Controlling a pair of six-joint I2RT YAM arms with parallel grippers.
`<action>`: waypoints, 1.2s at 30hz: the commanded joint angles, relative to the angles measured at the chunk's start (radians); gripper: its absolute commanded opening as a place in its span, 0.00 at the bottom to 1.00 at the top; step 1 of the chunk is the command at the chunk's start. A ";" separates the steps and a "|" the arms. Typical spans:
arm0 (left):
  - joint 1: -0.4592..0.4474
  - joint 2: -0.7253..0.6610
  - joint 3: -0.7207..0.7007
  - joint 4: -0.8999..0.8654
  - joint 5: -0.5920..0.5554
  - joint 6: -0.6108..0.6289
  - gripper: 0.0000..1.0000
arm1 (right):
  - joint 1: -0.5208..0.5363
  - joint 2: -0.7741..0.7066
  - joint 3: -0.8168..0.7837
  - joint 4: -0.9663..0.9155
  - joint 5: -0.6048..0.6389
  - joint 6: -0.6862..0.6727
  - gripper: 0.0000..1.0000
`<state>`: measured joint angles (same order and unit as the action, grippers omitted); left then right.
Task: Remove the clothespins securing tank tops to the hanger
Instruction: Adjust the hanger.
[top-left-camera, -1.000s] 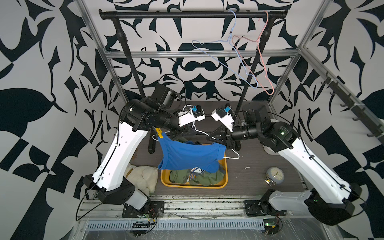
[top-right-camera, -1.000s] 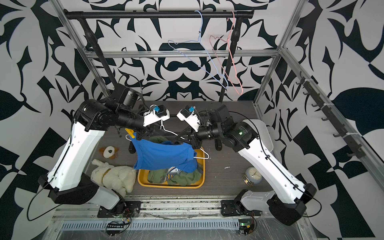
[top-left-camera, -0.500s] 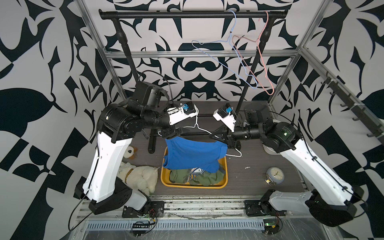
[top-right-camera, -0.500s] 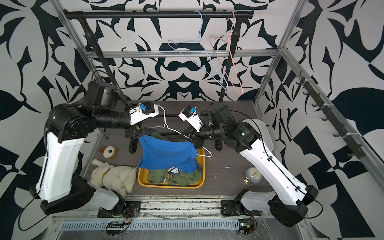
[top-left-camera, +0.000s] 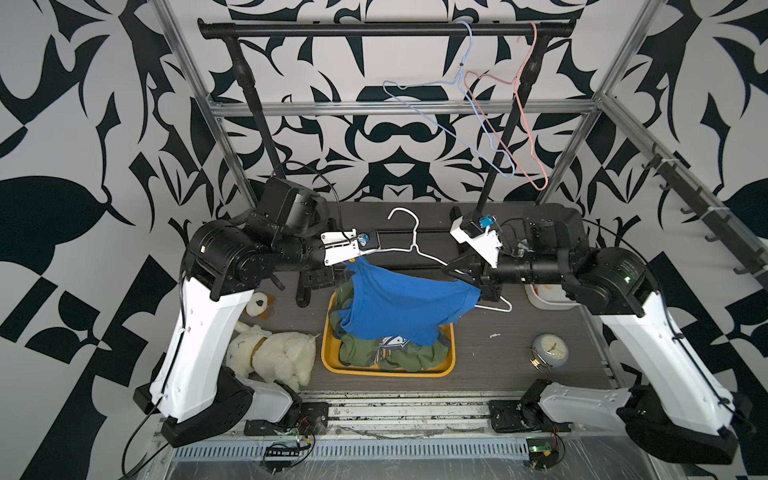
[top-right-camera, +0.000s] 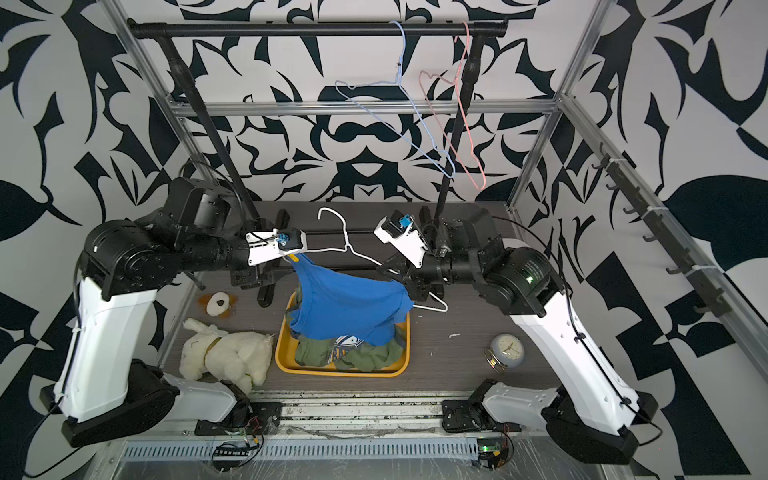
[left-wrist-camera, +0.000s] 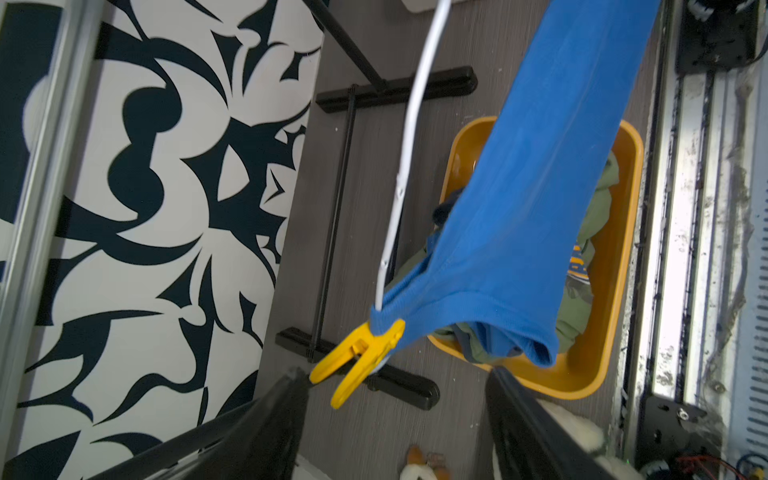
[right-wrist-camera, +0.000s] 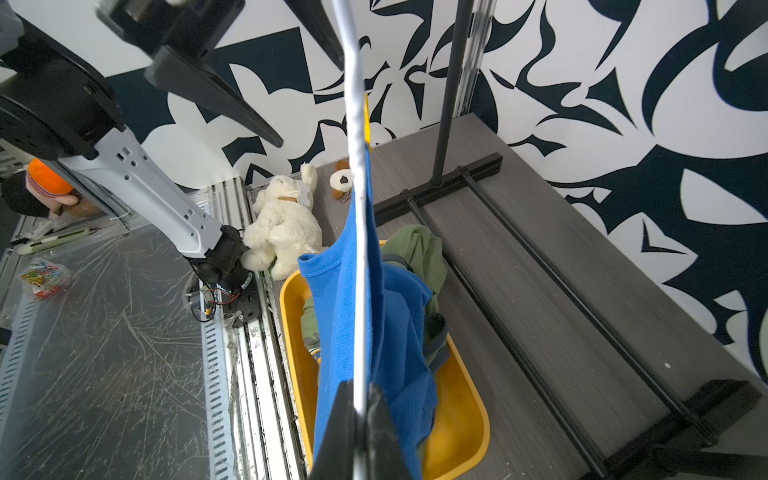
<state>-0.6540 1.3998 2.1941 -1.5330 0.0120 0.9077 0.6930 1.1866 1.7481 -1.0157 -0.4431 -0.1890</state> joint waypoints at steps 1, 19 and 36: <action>0.002 0.013 0.003 -0.080 -0.065 0.094 0.75 | -0.004 -0.015 0.049 -0.046 0.044 -0.036 0.00; 0.002 0.081 0.001 -0.097 -0.028 0.205 0.93 | -0.004 0.020 0.145 -0.172 -0.002 -0.086 0.00; -0.022 0.127 0.000 -0.130 0.013 0.177 0.70 | -0.004 0.021 0.188 -0.204 -0.032 -0.098 0.00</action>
<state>-0.6701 1.5185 2.1941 -1.5978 0.0093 1.0863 0.6930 1.2247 1.8996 -1.2377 -0.4595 -0.2749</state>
